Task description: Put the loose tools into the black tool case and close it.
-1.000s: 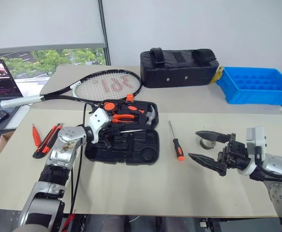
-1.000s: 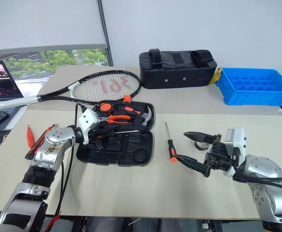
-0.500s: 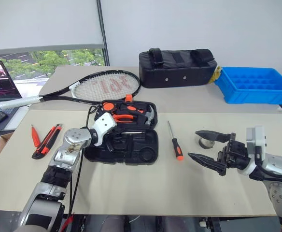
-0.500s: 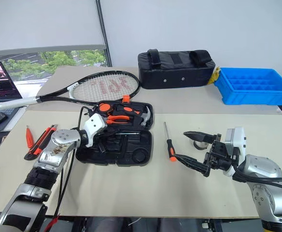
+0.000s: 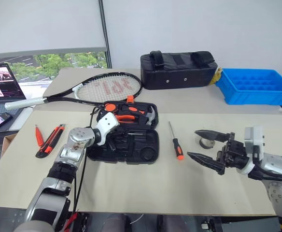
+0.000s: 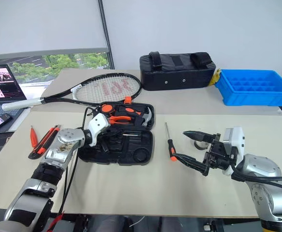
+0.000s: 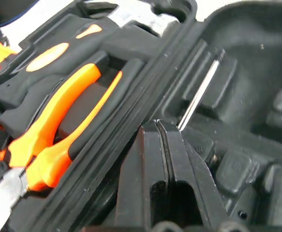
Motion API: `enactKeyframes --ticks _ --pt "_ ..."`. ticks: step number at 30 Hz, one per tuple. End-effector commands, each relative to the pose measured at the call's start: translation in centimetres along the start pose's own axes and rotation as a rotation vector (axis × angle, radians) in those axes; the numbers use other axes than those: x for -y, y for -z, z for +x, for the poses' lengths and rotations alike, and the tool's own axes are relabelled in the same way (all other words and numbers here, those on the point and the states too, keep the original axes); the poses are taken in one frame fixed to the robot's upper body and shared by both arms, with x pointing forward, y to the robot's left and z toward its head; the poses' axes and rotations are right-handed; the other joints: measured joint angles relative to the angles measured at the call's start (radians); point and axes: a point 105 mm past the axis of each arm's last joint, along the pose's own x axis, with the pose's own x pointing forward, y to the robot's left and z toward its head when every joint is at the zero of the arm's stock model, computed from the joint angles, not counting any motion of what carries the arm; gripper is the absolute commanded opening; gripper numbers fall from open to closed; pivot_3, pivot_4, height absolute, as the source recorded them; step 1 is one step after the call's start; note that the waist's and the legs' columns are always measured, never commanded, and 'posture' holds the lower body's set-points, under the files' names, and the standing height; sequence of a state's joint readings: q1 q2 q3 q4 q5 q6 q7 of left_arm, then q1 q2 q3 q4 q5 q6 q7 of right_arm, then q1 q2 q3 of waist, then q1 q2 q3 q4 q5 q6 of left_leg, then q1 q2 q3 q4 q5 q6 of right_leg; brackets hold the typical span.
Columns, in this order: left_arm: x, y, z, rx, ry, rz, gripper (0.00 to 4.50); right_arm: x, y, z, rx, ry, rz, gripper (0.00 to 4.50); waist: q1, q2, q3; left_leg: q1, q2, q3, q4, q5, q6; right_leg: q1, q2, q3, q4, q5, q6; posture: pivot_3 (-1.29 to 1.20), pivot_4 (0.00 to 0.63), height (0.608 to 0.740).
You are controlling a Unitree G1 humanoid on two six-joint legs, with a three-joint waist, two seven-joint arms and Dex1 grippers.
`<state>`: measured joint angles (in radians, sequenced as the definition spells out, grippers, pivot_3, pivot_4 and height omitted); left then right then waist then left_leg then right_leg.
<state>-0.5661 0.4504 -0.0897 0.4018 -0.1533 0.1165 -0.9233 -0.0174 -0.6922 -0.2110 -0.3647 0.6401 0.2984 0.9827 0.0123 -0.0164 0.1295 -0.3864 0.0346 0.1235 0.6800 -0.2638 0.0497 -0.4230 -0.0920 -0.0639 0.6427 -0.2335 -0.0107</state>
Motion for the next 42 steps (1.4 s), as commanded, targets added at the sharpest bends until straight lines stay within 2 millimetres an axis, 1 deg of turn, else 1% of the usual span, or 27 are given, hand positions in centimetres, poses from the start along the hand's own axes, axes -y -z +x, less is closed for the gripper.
enactKeyframes --ticks 1,2,4,5,7,8,9,12,13,14,15,16,18,19,23,25,27,28,30,32,34,36,38,39,40,41,42 --pt "-0.7 -5.0 -2.6 0.174 0.040 0.030 0.03 0.3 0.8 2.3 -0.075 0.128 0.008 4.50 -0.005 -0.003 0.002 -0.001 0.000 0.000 0.000 0.000 0.000 -0.001 0.000 0.000 0.000 0.000 -0.001 0.00 0.150 0.712" --pt "-0.3 -5.7 -3.5 0.194 0.089 0.017 0.03 0.7 1.5 2.8 -0.116 0.205 0.013 4.50 -0.007 -0.003 0.002 -0.001 0.000 0.000 0.000 0.000 -0.001 -0.001 0.000 0.000 0.000 0.000 -0.001 0.00 0.150 0.712" --pt "0.9 -6.5 -5.0 0.208 0.197 -0.002 0.54 1.2 2.5 3.5 -0.182 0.302 0.012 4.50 -0.013 -0.003 0.002 -0.002 0.000 -0.001 -0.001 0.004 -0.008 -0.002 0.001 -0.001 0.001 0.000 -0.002 0.00 0.150 0.712" --pt "1.6 -6.9 -5.9 0.197 0.257 -0.002 0.64 1.1 3.3 3.8 -0.241 0.331 0.010 4.50 -0.016 -0.002 0.002 -0.002 0.000 -0.001 -0.002 0.005 -0.010 -0.002 0.001 -0.001 0.001 -0.001 -0.002 0.00 0.150 0.712" --pt "2.6 -7.9 -7.6 0.171 0.358 -0.003 1.42 1.2 4.6 4.4 -0.334 0.396 0.053 4.50 -0.017 -0.002 0.002 -0.002 0.000 -0.002 -0.003 0.005 -0.011 -0.002 0.001 -0.001 0.000 -0.003 -0.001 0.00 0.150 0.712" --pt "2.9 -8.3 -8.2 0.163 0.392 -0.002 1.88 1.4 5.0 4.6 -0.359 0.427 0.083 4.50 -0.018 -0.002 0.002 -0.003 -0.001 -0.002 -0.002 0.005 -0.011 -0.002 0.000 -0.002 0.000 -0.004 0.000 0.00 0.150 0.712" --pt "3.1 -8.7 -8.7 0.154 0.418 0.002 2.18 1.5 5.1 4.8 -0.375 0.450 0.109 4.50 -0.017 -0.002 0.002 -0.003 -0.001 -0.002 -0.002 0.005 -0.011 -0.002 0.001 -0.002 0.000 -0.004 0.000 0.00 0.150 0.712" --pt "3.4 -8.7 -10.2 0.053 0.492 0.041 3.32 1.8 5.7 5.1 -0.442 0.507 0.168 4.50 -0.015 -0.003 0.003 -0.003 -0.002 -0.004 -0.002 0.005 -0.010 -0.001 0.002 -0.003 0.000 -0.004 0.000 0.00 0.150 0.712" --pt "3.5 -8.6 -10.6 0.017 0.509 0.053 3.62 1.6 5.8 5.2 -0.461 0.510 0.184 4.50 -0.015 -0.003 0.003 -0.003 -0.002 -0.004 -0.002 0.004 -0.009 -0.001 0.002 -0.003 0.000 -0.004 0.000 0.00 0.150 0.712" --pt "3.5 -8.6 -10.9 -0.011 0.526 0.061 4.04 1.4 5.9 5.3 -0.478 0.507 0.205 4.50 -0.015 -0.003 0.003 -0.003 -0.002 -0.004 -0.002 0.003 -0.008 -0.001 0.003 -0.003 0.000 -0.004 0.000 0.00 0.150 0.712" --pt "3.5 -8.6 -11.1 -0.026 0.535 0.068 4.36 1.0 6.1 5.5 -0.496 0.502 0.237 4.50 -0.015 -0.003 0.003 -0.003 -0.002 -0.005 -0.002 0.001 -0.004 -0.001 0.003 -0.003 -0.001 -0.004 0.000 0.00 0.150 0.712" --pt "3.4 -8.7 -11.2 -0.035 0.537 0.077 4.43 0.8 6.3 5.5 -0.511 0.503 0.260 4.50 -0.014 -0.003 0.003 -0.003 -0.002 -0.005 -0.002 0.001 -0.004 -0.001 0.003 -0.003 0.000 -0.004 0.000 0.00 0.150 0.712" --pt "3.3 -8.5 -11.3 -0.057 0.542 0.094 4.50 0.8 6.8 5.2 -0.558 0.537 0.289 3.96 -0.013 -0.003 0.003 -0.003 -0.002 -0.005 -0.003 0.001 -0.004 -0.001 0.004 -0.003 0.000 -0.004 0.000 0.00 0.150 0.712" --pt "3.2 -8.5 -11.3 -0.062 0.543 0.097 4.50 0.9 7.1 5.0 -0.579 0.556 0.297 3.80 -0.014 -0.002 0.003 -0.003 -0.002 -0.005 -0.003 0.001 -0.004 -0.001 0.004 -0.003 0.000 -0.004 0.000 0.00 0.150 0.712" --pt "3.3 -8.5 -11.4 -0.057 0.545 0.093 4.50 1.3 7.5 4.2 -0.625 0.596 0.302 2.50 -0.016 -0.003 0.003 -0.004 -0.003 -0.005 -0.002 0.001 -0.004 -0.001 0.004 -0.003 -0.001 -0.004 0.000 0.00 0.150 0.712" --pt "3.4 -8.4 -11.5 -0.055 0.544 0.087 4.50 1.8 7.0 4.2 -0.601 0.620 0.293 1.80 -0.016 -0.003 0.003 -0.004 -0.003 -0.005 -0.003 0.001 -0.004 -0.001 0.004 -0.003 -0.001 -0.005 0.001 0.00 0.150 0.712" --pt "3.3 -8.3 -11.5 -0.051 0.535 0.080 4.50 3.1 6.1 4.2 -0.560 0.667 0.269 1.09 -0.017 -0.003 0.003 -0.004 -0.003 -0.005 -0.003 0.001 -0.004 -0.001 0.005 -0.003 -0.001 -0.005 0.001 0.00 0.150 0.712" --pt "3.3 -8.4 -11.5 -0.042 0.527 0.075 4.50 3.9 5.4 4.3 -0.527 0.695 0.247 0.97 -0.018 -0.002 0.003 -0.004 -0.003 -0.005 -0.003 0.001 -0.004 -0.001 0.005 -0.003 -0.001 -0.005 0.001 0.00 0.150 0.712" --pt "3.1 -8.4 -11.6 -0.036 0.503 0.063 4.50 5.2 3.5 4.9 -0.423 0.704 0.184 0.98 -0.023 -0.003 0.003 -0.004 -0.003 -0.005 -0.003 0.001 -0.004 -0.001 0.005 -0.003 -0.001 -0.005 0.001 0.00 0.150 0.712" --pt "2.7 -8.3 -11.8 -0.029 0.460 0.054 4.50 5.3 1.9 6.0 -0.337 0.624 0.094 0.98 -0.027 -0.002 0.003 -0.004 -0.003 -0.005 -0.003 0.001 -0.004 -0.002 0.005 -0.003 -0.001 -0.005 0.002 0.00 0.150 0.712" --pt "1.9 -8.4 -12.1 -0.014 0.394 0.047 4.50 5.3 1.5 6.6 -0.320 0.562 0.028 0.98 -0.028 -0.002 0.003 -0.004 -0.003 -0.005 -0.003 0.001 -0.004 -0.002 0.006 -0.003 -0.001 -0.006 0.004 0.00 0.150 0.712" --pt "1.2 -8.5 -12.5 0.010 0.325 0.033 4.50 6.0 0.9 7.1 -0.291 0.532 -0.049 0.98 -0.029 -0.003 0.003 -0.003 -0.002 -0.005 -0.004 0.001 -0.004 -0.002 0.008 -0.003 -0.001 -0.006 0.004 0.00 0.150 0.712" --pt "0.5 -8.6 -13.0 0.033 0.246 0.022 4.50 5.7 -0.5 8.5 -0.209 0.416 -0.145 0.98 -0.030 -0.003 0.004 -0.004 -0.002 -0.005 -0.004 0.001 -0.005 -0.002 0.008 -0.002 -0.001 -0.006 0.003 0.00 0.150 0.712" --pt "0.3 -8.3 -13.5 0.035 0.213 0.003 4.50 4.7 -1.8 10.0 -0.133 0.286 -0.208 0.98 -0.031 -0.002 0.004 -0.003 -0.002 -0.004 -0.004 0.002 -0.005 -0.002 0.008 -0.002 -0.001 -0.006 0.003 0.00 0.150 0.712" --pt "0.3 -8.0 -13.9 0.032 0.192 -0.014 4.50 3.8 -2.5 10.9 -0.090 0.170 -0.262 0.98 -0.038 -0.002 0.006 -0.003 -0.002 -0.004 -0.004 0.001 -0.005 -0.002 0.008 -0.002 -0.001 -0.006 0.003 0.00 0.150 0.712" --pt "0.4 -7.8 -14.4 0.027 0.176 -0.029 4.50 2.9 -2.8 11.7 -0.070 0.067 -0.313 0.98 -0.041 -0.002 0.006 -0.002 -0.002 -0.004 -0.004 0.001 -0.005 -0.002 0.008 -0.001 -0.001 -0.006 0.003 0.00 0.150 0.712" --pt "0.5 -7.6 -14.7 0.025 0.167 -0.037 4.50 2.4 -2.8 12.1 -0.059 0.001 -0.347 0.98 -0.045 -0.002 0.007 -0.002 -0.002 -0.004 -0.004 0.001 -0.005 -0.002 0.008 -0.001 -0.001 -0.006 0.003 0.00 0.150 0.712"
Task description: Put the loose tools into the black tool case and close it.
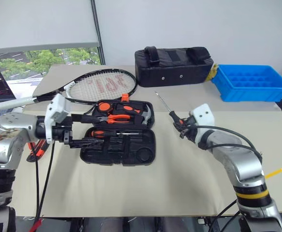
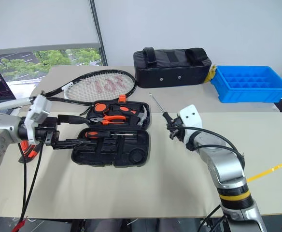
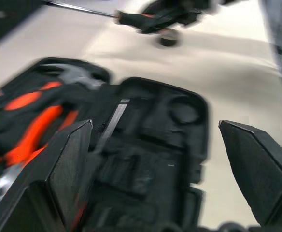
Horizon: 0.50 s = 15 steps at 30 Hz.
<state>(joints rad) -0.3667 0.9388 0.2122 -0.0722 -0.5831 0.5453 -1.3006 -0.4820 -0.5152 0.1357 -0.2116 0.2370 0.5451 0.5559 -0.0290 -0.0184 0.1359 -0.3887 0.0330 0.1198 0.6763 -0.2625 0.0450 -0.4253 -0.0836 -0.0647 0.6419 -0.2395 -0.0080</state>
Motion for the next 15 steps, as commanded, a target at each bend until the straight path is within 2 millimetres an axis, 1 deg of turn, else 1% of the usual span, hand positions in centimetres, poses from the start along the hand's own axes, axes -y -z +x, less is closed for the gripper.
enactKeyframes --ticks 1,4,9,10,15 --pt "0.4 -0.6 -1.5 0.025 -0.062 0.000 4.50 -2.8 -3.5 1.2 0.182 -0.304 -0.264 0.98 -0.004 0.000 0.001 0.000 0.001 0.000 0.000 0.000 0.000 0.000 0.001 0.000 0.000 0.000 0.000 0.00 0.150 0.712" --pt "1.0 -0.3 -2.4 0.012 -0.093 -0.013 4.50 -3.5 -2.8 2.6 0.167 -0.438 -0.366 0.98 -0.004 -0.001 0.001 0.000 0.001 -0.001 0.000 0.000 0.000 0.001 0.000 -0.001 0.000 0.001 -0.002 0.00 0.150 0.712" --pt "2.1 -0.3 -3.2 0.023 -0.121 -0.020 4.50 -4.5 -2.4 4.2 0.152 -0.585 -0.401 0.98 0.009 -0.001 0.001 0.000 0.000 -0.001 0.000 0.003 -0.006 0.001 -0.004 -0.002 0.000 0.002 -0.003 0.00 0.150 0.712" --pt "2.3 -0.4 -3.3 0.026 -0.125 -0.021 4.50 -4.6 -2.2 4.4 0.150 -0.601 -0.404 0.98 0.009 -0.001 0.001 0.000 0.001 -0.001 0.000 0.003 -0.006 0.001 -0.007 -0.002 0.000 0.002 -0.003 0.00 0.150 0.712" --pt "3.0 -0.2 -4.1 0.027 -0.170 -0.029 4.50 -4.9 -1.5 5.5 0.128 -0.641 -0.418 0.98 0.011 -0.001 0.001 0.000 0.001 -0.001 0.000 0.004 -0.007 0.001 -0.008 -0.002 0.001 0.002 -0.004 0.00 0.150 0.712"
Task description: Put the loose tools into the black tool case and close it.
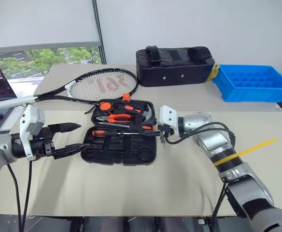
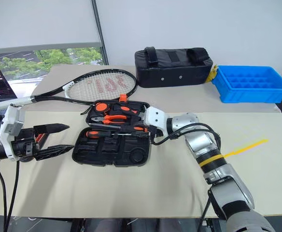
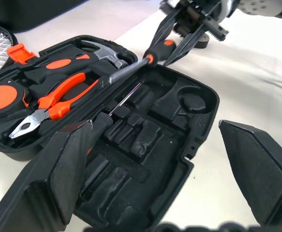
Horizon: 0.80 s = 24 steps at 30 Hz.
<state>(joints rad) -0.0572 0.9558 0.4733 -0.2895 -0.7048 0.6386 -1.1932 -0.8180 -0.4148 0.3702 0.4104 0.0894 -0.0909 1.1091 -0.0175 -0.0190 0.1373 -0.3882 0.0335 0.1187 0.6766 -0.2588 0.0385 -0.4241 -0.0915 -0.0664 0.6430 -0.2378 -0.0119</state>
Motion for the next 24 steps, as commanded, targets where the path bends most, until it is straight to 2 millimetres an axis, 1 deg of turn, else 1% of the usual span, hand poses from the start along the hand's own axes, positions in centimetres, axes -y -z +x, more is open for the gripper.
enactKeyframes --ticks 1,8,10,12,14,17,18,21,24 --pt "0.3 -1.1 -0.9 0.017 -0.042 0.047 4.50 0.7 -0.6 0.2 0.011 -0.007 -0.058 0.98 0.000 0.000 0.000 0.000 0.000 0.000 0.000 0.000 0.000 0.000 0.000 0.000 0.000 0.000 0.000 0.00 0.150 0.712" --pt "0.0 -0.9 -1.9 -0.001 -0.100 0.075 4.50 1.0 0.2 0.8 -0.016 -0.017 -0.004 0.98 0.000 0.000 0.000 0.000 0.000 0.000 0.000 0.000 -0.001 0.000 -0.001 0.000 0.001 0.000 -0.001 0.00 0.150 0.712" --pt "-0.1 -0.8 -1.9 -0.003 -0.104 0.077 4.50 1.1 0.1 0.8 -0.010 -0.013 0.007 1.98 0.000 0.000 0.000 0.000 0.000 0.000 0.000 0.000 -0.001 0.000 -0.001 0.000 0.001 0.000 -0.001 0.00 0.150 0.712" --pt "-0.3 -0.8 -2.0 -0.007 -0.106 0.080 4.50 1.2 0.1 0.7 -0.010 -0.012 -0.004 2.42 -0.001 0.000 0.000 0.000 0.000 0.000 0.000 0.000 -0.001 0.000 -0.001 0.000 0.001 0.000 -0.001 0.00 0.150 0.712" --pt "-0.4 -0.8 -1.9 -0.008 -0.105 0.082 4.50 1.5 0.3 0.3 -0.021 0.004 -0.019 3.20 -0.001 0.000 0.000 0.000 0.000 0.000 0.000 0.000 -0.002 0.000 -0.001 0.000 0.001 0.000 -0.002 0.00 0.150 0.712" --pt "-0.5 -0.9 -1.8 -0.009 -0.101 0.084 4.50 1.5 0.1 -0.3 -0.014 -0.004 -0.017 4.21 -0.001 0.000 0.000 0.001 0.000 0.000 0.000 0.000 -0.002 0.000 -0.001 0.000 0.001 0.000 -0.002 0.00 0.150 0.712" --pt "-0.6 -0.9 -1.8 -0.009 -0.101 0.084 4.50 1.6 0.0 -0.5 -0.010 -0.001 -0.026 4.48 -0.001 0.000 0.000 0.001 0.000 0.000 0.000 0.000 -0.002 0.000 -0.001 0.000 0.001 0.000 -0.002 0.00 0.150 0.712" --pt "-0.8 -0.9 -1.8 -0.012 -0.100 0.086 4.50 2.4 -0.8 -0.9 0.022 0.049 -0.035 4.48 -0.001 0.001 0.000 0.001 0.000 0.000 0.000 0.000 -0.002 0.000 -0.002 0.000 0.001 0.000 -0.002 0.00 0.150 0.712" --pt "-0.9 -0.8 -1.6 -0.014 -0.097 0.086 4.50 3.1 -2.4 -0.6 0.107 0.095 0.008 4.48 -0.004 0.001 0.000 0.001 0.000 0.000 0.000 0.000 -0.002 0.000 -0.002 0.000 0.001 0.000 -0.002 0.00 0.150 0.712"
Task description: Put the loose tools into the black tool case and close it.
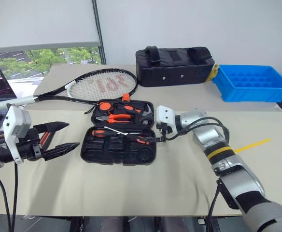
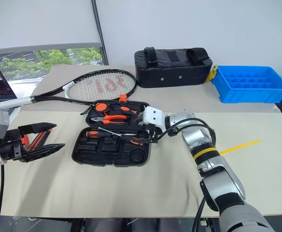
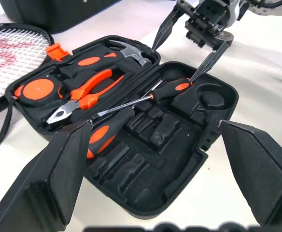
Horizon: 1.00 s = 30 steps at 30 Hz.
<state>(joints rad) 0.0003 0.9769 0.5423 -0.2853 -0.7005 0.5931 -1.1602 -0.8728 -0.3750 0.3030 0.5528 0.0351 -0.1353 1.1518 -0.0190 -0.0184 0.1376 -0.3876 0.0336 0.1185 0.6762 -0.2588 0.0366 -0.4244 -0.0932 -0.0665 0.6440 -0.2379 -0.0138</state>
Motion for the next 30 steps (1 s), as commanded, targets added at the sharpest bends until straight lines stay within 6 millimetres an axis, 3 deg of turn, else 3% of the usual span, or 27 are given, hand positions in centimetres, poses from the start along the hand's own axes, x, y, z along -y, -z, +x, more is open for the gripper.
enactKeyframes --ticks 1,3,6,7,12,17,22,30 --pt "-0.3 -0.6 0.0 -0.005 -0.004 0.049 4.50 1.8 -3.7 -0.1 0.156 0.094 0.015 4.48 -0.005 0.000 0.000 0.000 0.000 0.000 0.000 0.000 0.000 0.000 0.000 0.000 0.000 0.000 0.000 0.00 0.150 0.712" --pt "-0.4 -0.6 0.2 -0.003 0.000 0.051 4.50 1.8 -4.3 0.5 0.191 0.113 0.075 4.48 -0.010 0.000 0.000 0.000 0.000 0.000 0.000 0.000 0.000 0.000 0.000 0.000 0.001 0.000 0.000 0.00 0.150 0.712" --pt "-0.4 -0.6 0.4 0.000 0.004 0.053 4.50 0.7 -4.4 1.6 0.199 0.080 0.154 3.71 -0.011 0.000 0.000 0.000 0.001 0.000 0.000 0.000 -0.001 0.000 -0.001 0.001 0.001 0.000 -0.001 0.00 0.150 0.712" --pt "-0.4 -0.6 0.4 0.000 0.004 0.054 4.50 0.4 -4.3 2.0 0.193 0.072 0.180 3.40 -0.011 0.000 0.000 0.000 0.001 -0.001 0.000 0.000 -0.001 0.000 -0.001 0.001 0.001 0.000 -0.001 0.00 0.150 0.712" --pt "-0.4 -0.6 0.4 -0.004 0.002 0.054 4.50 2.3 -3.3 3.1 0.123 0.242 0.207 1.69 -0.014 0.000 0.000 0.000 0.000 -0.001 0.000 0.000 -0.001 -0.001 -0.001 0.001 0.002 0.000 -0.001 0.00 0.150 0.712" --pt "-0.4 -0.5 0.3 -0.010 -0.002 0.053 4.50 0.7 -2.1 5.0 0.028 0.170 0.128 0.03 -0.020 0.000 0.000 0.000 0.000 -0.001 -0.001 0.000 -0.001 -0.001 -0.001 0.000 0.001 0.000 -0.002 0.00 0.150 0.712" --pt "-0.4 -0.5 0.2 -0.013 -0.004 0.054 4.50 -0.6 -0.7 6.3 -0.042 0.129 0.115 0.03 -0.027 0.000 0.000 0.000 0.000 0.000 -0.001 0.000 -0.001 -0.001 -0.001 0.000 0.002 0.000 -0.002 0.00 0.150 0.712" --pt "-0.4 -0.3 0.4 -0.011 -0.004 0.050 4.50 -3.0 -1.8 6.4 0.020 -0.049 0.071 0.03 -0.024 0.000 0.000 0.000 0.000 0.000 -0.001 0.000 -0.002 -0.001 0.000 0.000 0.001 0.000 -0.002 0.00 0.150 0.712"
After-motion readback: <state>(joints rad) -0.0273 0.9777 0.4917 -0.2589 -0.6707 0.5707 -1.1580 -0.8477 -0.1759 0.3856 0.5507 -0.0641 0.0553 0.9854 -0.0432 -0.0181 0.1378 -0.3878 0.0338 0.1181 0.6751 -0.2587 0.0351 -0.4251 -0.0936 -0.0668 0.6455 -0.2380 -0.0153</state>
